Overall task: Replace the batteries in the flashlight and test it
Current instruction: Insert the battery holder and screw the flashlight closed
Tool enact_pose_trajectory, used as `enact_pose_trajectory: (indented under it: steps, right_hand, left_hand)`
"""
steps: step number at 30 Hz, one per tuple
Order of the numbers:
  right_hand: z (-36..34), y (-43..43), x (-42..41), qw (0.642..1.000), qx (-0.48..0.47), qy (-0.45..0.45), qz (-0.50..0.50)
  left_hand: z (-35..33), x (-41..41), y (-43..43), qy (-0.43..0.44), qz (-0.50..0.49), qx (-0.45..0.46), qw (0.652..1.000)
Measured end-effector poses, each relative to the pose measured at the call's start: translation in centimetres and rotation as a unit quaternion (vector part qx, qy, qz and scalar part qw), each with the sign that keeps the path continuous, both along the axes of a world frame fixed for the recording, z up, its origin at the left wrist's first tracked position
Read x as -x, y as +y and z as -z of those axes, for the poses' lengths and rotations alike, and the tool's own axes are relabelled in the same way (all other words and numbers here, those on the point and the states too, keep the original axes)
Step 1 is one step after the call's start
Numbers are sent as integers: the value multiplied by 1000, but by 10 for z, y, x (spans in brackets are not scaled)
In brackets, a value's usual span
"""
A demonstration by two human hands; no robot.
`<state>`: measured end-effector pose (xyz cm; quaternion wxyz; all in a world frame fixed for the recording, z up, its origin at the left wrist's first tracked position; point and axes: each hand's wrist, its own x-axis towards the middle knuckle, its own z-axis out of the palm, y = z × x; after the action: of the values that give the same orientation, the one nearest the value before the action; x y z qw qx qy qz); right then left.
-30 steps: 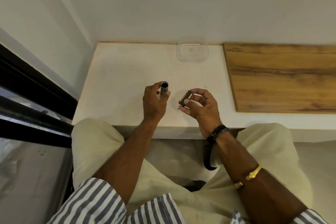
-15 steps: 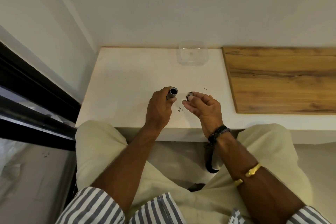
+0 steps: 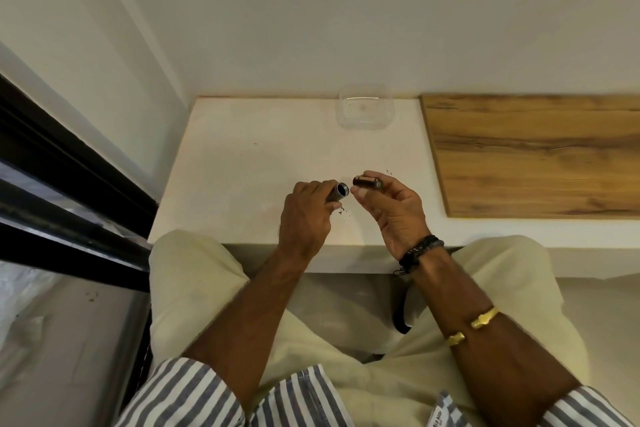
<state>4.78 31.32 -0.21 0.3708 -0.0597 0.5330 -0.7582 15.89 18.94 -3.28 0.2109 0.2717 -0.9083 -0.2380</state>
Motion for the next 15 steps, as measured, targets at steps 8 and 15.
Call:
enact_pose_trajectory:
  steps: [8, 15]
  right_hand:
    - [4, -1, -3, 988, -68, 138, 7]
    - [5, -2, -8, 949, -145, 276, 43]
  left_hand:
    - [-1, 0, 3, -15, 8, 41, 999]
    - [-4, 0, 6, -3, 10, 30, 999]
